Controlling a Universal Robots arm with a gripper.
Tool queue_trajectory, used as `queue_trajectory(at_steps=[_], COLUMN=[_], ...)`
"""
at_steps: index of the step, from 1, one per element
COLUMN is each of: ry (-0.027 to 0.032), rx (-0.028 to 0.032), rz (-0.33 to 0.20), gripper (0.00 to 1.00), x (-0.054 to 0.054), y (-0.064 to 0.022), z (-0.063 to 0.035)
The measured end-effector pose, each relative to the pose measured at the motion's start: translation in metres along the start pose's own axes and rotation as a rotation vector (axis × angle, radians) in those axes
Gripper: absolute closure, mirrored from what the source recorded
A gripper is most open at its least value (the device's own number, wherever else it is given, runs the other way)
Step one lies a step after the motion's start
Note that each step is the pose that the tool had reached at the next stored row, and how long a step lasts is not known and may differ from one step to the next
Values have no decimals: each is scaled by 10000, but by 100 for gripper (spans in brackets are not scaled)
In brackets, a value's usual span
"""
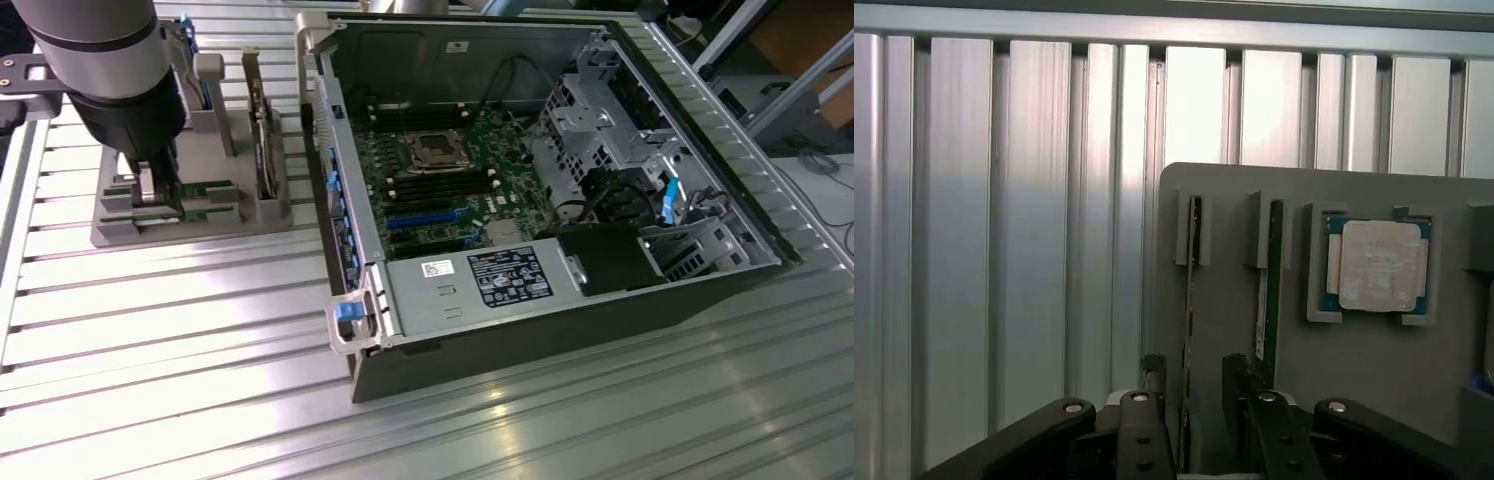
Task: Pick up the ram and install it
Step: 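Pick up the ram and move it above insertion slot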
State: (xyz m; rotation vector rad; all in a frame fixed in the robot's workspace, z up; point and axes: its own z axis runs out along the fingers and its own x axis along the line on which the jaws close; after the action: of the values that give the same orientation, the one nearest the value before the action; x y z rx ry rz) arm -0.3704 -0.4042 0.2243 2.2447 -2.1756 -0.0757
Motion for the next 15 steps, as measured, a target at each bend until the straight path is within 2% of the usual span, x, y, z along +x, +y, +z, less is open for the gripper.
queue_trajectory(at_steps=[6, 15], ry=[5, 9], rx=[-4, -6], rz=[-88, -192], gripper=[64, 64], x=[9, 10], y=[-3, -5], z=[91, 125])
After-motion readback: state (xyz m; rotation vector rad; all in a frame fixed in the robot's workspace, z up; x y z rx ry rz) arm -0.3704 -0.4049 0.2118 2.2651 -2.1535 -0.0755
